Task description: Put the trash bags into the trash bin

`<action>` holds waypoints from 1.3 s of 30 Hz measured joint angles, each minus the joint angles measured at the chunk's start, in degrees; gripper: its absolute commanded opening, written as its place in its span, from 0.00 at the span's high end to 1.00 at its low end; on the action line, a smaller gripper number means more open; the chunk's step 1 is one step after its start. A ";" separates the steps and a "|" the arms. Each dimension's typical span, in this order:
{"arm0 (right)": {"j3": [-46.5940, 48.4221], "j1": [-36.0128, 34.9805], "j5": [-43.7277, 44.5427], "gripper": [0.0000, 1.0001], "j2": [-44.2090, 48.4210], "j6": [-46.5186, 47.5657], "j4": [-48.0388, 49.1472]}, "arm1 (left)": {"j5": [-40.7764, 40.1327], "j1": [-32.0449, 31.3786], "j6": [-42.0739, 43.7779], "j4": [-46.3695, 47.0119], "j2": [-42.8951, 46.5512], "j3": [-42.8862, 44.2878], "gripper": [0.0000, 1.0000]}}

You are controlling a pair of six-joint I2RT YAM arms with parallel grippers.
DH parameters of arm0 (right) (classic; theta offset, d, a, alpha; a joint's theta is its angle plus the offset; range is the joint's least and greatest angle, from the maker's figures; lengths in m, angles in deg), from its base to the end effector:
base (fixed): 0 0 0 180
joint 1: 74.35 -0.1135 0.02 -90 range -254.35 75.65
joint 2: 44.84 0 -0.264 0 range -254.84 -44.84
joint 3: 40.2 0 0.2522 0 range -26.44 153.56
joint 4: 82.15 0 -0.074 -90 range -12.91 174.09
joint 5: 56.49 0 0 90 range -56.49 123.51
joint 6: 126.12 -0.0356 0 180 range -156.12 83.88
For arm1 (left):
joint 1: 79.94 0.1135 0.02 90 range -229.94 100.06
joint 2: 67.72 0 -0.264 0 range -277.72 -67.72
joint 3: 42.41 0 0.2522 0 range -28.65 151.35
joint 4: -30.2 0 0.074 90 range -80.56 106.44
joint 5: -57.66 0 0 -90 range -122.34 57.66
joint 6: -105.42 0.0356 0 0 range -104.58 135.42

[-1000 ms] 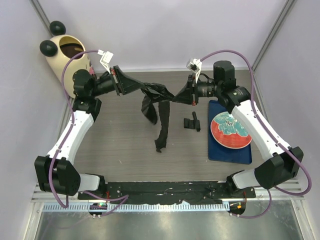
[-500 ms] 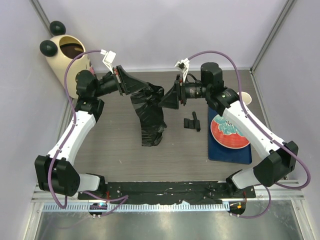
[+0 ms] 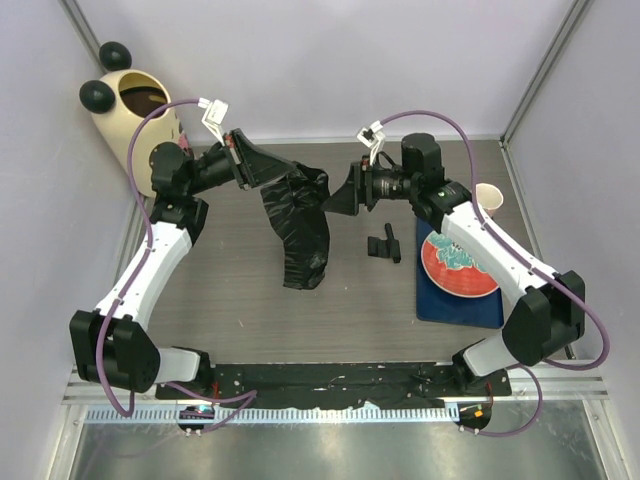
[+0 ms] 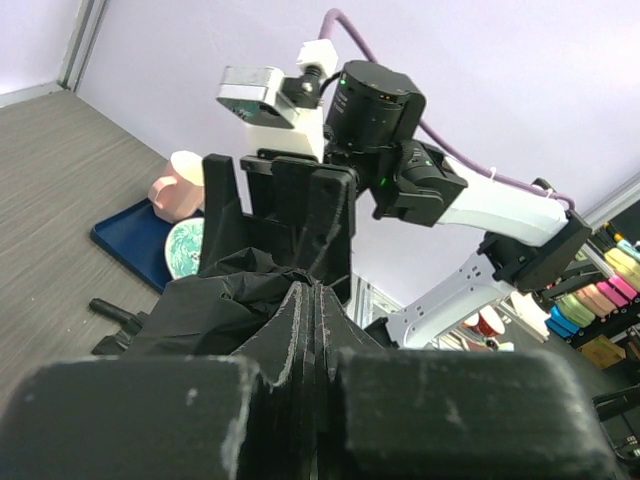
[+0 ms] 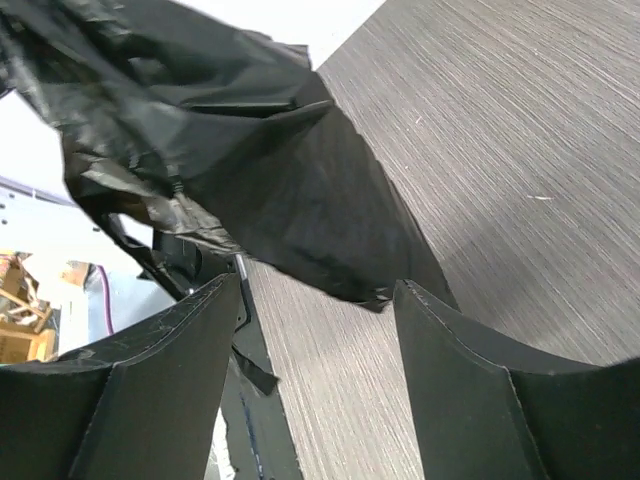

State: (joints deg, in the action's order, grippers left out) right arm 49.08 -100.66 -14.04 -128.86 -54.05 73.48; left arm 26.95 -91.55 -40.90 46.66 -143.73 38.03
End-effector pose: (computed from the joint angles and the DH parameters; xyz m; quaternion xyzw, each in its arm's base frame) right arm 0.2898 0.1726 0.3671 -0.2876 0.7265 0.5041 0.3680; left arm 0.2816 -0.0891 0.4220 0.1893 0.6108 -0.6326 0.4369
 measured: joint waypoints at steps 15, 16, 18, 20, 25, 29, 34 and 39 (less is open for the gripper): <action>-4.15 0.74 -5.07 0.75 -3.87 -17.77 25.92 | 0.31 0.00 -1.97 1.75 0.02 -0.02 1.00; -4.07 0.76 -5.05 0.79 -3.89 -16.98 25.07 | 0.31 0.02 -2.01 1.79 0.02 -0.02 1.00; -3.39 0.94 -4.28 0.85 -3.89 -13.75 20.94 | 0.31 0.37 -2.03 1.77 0.02 -0.07 1.00; -2.60 1.27 -2.49 0.87 -3.89 -9.94 16.04 | 0.33 0.90 -2.03 1.77 0.07 -0.07 1.00; -1.22 3.21 5.25 0.93 -3.87 1.38 2.80 | 0.37 2.08 -2.16 1.75 0.26 -0.07 1.00; -1.18 5.07 10.93 0.99 -3.89 7.78 -4.74 | 0.59 2.32 -2.27 1.77 0.39 -0.07 1.00; -1.18 6.62 10.36 0.99 -3.82 11.02 -6.80 | 0.68 2.32 3.50 -3.13 0.61 0.33 0.52; -1.20 6.54 5.25 0.99 -2.75 11.58 -5.16 | -2.62 0.52 27.87 -28.41 0.83 5.44 0.12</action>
State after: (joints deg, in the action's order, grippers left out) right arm 47.88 -94.12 -8.79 -131.62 -42.47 68.32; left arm 24.32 -91.03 -13.03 18.24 -142.90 43.47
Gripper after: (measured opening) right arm 0.031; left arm 0.787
